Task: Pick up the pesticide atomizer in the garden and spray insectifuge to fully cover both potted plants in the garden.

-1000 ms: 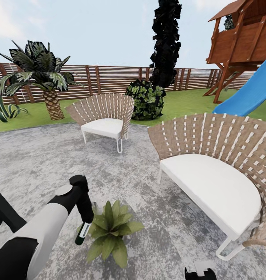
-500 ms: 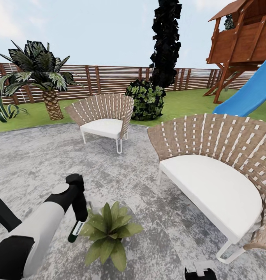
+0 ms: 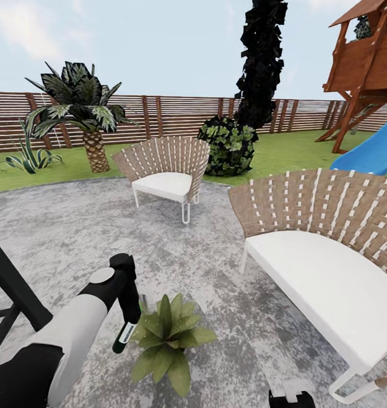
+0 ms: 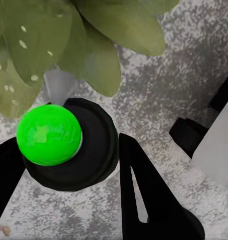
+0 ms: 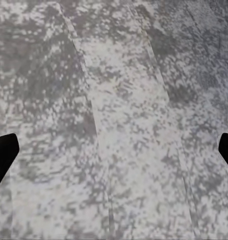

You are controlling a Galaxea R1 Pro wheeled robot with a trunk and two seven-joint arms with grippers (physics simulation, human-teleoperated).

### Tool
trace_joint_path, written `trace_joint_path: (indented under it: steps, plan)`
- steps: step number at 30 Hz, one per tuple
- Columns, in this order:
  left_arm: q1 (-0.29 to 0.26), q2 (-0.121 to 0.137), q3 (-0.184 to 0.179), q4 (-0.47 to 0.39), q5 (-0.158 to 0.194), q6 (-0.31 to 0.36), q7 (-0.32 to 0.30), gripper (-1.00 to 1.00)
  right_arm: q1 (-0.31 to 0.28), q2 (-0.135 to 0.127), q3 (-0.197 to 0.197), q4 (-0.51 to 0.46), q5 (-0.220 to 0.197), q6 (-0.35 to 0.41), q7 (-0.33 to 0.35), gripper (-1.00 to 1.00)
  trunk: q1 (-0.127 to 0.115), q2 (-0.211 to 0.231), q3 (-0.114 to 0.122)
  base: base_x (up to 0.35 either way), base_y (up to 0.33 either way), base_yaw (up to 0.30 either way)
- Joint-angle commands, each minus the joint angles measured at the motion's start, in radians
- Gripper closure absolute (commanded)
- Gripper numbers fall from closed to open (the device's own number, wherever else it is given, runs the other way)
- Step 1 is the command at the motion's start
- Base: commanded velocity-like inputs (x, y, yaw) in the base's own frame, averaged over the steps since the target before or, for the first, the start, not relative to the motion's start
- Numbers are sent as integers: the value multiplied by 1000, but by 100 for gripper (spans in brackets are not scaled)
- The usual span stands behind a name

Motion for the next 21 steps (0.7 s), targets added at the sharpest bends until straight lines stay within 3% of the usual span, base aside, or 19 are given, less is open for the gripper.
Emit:
trace_joint_path:
  steps: [1, 9, 15, 18, 21]
  plan:
    - [-2, 0, 0, -1, -7, 11, -8, 100, -1, 0, 8, 1, 8, 1, -9, -100, 0, 0, -1, 93, -243, 12]
    - [3, 1, 1, -2, -8, 13, -8, 100, -1, 0, 7, 1, 8, 1, -9, -100, 0, 0, -1, -46, -257, 11]
    - [9, 4, 1, -2, -7, 16, -8, 100, -1, 0, 8, 1, 8, 1, -9, -100, 0, 0, -1, -251, -202, 220]
    - [14, 22, 6, -2, -6, 15, -8, 100, -1, 0, 8, 1, 8, 1, -9, -100, 0, 0, -1, -202, -75, 275]
    - [16, 80, 10, 1, 0, 13, -8, 100, -1, 0, 8, 1, 8, 1, -9, -100, 0, 0, -1, -91, -11, 121]
